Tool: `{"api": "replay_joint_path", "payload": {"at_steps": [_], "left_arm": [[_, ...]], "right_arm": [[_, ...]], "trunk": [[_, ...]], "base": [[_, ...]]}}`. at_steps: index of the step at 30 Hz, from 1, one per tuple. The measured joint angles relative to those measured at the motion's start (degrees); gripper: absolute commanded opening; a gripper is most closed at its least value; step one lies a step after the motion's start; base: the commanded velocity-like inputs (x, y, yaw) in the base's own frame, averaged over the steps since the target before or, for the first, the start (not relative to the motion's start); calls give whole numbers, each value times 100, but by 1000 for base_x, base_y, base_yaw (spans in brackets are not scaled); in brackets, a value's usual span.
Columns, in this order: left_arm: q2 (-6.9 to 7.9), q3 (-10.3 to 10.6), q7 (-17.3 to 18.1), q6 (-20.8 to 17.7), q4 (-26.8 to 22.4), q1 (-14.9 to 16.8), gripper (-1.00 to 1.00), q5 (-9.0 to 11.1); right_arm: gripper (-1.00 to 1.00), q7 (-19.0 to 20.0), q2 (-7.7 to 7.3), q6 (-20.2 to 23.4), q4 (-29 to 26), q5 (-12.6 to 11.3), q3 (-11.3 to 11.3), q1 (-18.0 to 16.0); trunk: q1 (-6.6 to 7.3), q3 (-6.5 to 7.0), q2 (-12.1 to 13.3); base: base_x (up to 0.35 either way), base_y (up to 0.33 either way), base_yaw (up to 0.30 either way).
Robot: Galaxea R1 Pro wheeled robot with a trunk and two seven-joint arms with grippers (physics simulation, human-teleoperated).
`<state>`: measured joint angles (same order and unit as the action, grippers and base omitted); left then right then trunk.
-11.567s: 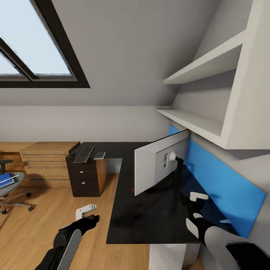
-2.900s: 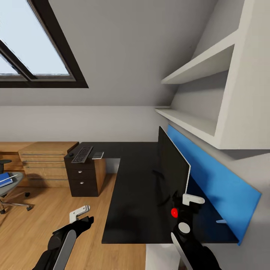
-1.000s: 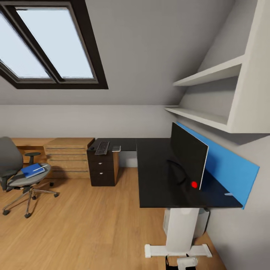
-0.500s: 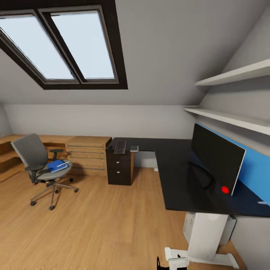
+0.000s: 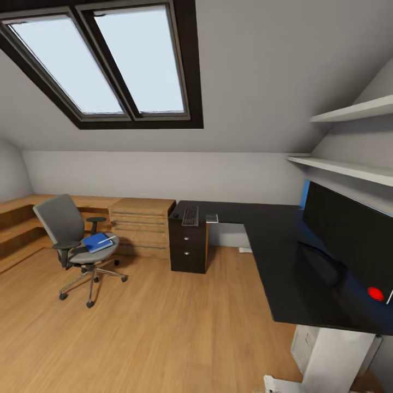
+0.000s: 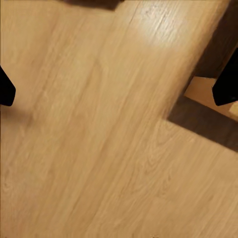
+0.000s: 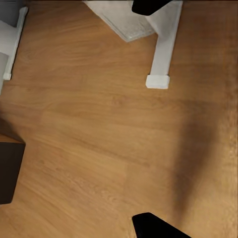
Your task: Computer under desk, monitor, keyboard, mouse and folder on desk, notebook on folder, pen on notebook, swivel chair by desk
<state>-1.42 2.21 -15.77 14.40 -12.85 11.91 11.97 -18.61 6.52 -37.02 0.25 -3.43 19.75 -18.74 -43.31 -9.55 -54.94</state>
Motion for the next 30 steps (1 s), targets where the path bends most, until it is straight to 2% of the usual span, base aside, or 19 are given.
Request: {"api": "replay_joint_path", "payload": {"at_steps": [5,8,30], "left_arm": [[1,6,8,-26,5,0,100,0],[1,4,9,-36,7,0,100,0],[-8,0,10,-30,7,-1,100,0]], "right_arm": [[100,-2,-143,38,94,9,14,78],[100,2,-165,39,100,14,22,85],[100,3,-172,39,102,15,24,88]], "trunk": [[0,0,0],[0,0,-1],[0,0,-1]], "base": [[288,190,0],[322,79,0],[329,5,0]]}}
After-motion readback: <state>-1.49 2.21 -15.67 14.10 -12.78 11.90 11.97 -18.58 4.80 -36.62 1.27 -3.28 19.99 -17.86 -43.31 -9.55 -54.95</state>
